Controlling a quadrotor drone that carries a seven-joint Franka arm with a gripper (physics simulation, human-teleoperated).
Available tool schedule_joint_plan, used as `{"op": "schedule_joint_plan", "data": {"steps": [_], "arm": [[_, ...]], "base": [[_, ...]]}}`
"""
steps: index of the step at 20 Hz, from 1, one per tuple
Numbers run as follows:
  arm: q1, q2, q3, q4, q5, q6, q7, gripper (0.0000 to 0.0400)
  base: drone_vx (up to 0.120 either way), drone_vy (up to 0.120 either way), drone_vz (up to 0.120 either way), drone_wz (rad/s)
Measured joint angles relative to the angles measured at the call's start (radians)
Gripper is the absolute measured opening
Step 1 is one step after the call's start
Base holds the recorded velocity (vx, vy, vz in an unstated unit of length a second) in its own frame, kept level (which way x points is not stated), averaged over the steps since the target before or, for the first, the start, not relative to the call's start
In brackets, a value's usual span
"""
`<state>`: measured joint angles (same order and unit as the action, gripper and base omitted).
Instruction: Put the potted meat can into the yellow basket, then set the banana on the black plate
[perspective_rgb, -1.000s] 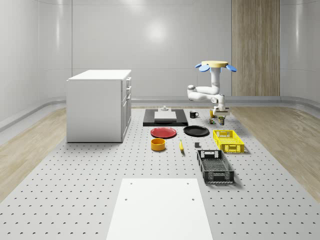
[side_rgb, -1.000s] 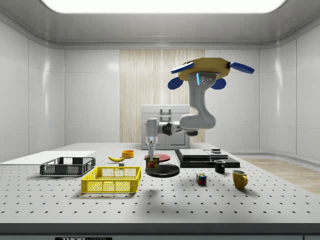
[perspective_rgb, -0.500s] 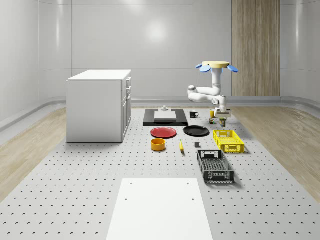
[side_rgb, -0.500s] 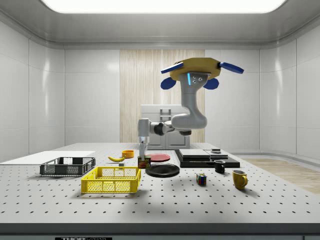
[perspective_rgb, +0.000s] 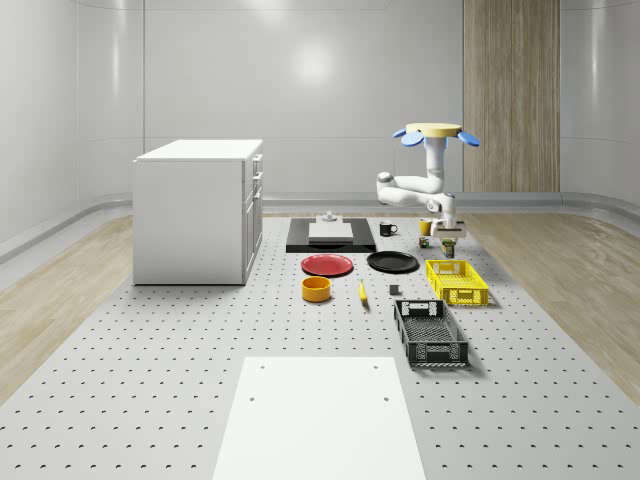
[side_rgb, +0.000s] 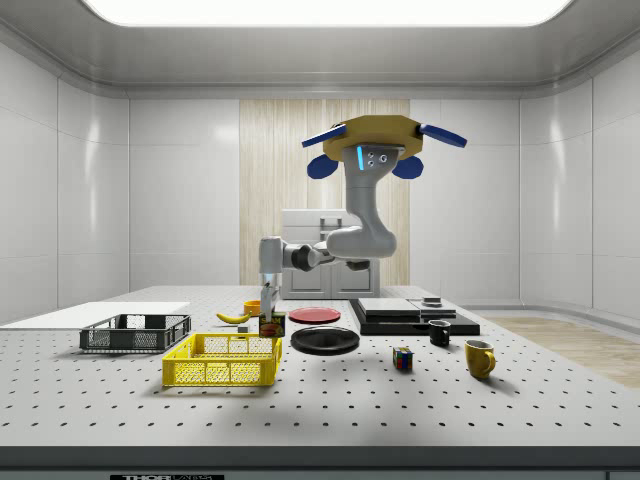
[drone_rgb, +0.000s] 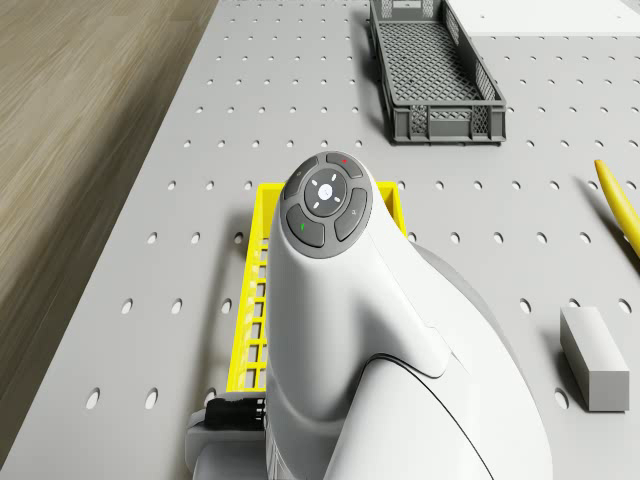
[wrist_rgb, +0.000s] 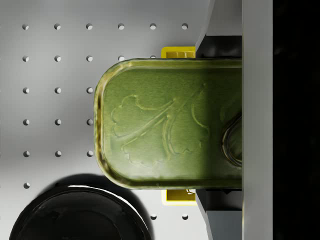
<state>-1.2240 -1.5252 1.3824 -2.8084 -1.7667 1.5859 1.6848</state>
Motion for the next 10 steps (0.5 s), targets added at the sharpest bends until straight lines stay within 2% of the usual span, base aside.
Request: {"op": "schedule_joint_plan", "data": {"steps": [7,10], "arm": [[-0.002,-0.008,0.001,0.0,0.003,0.007,0.001,0.0291],[-0.002,-0.01,0.001,0.0,0.004,0.01,0.002,0.0291]], "base": [[0.12,0.0,0.0,0.0],[0.12,0.0,-0.12,0.0]]}}
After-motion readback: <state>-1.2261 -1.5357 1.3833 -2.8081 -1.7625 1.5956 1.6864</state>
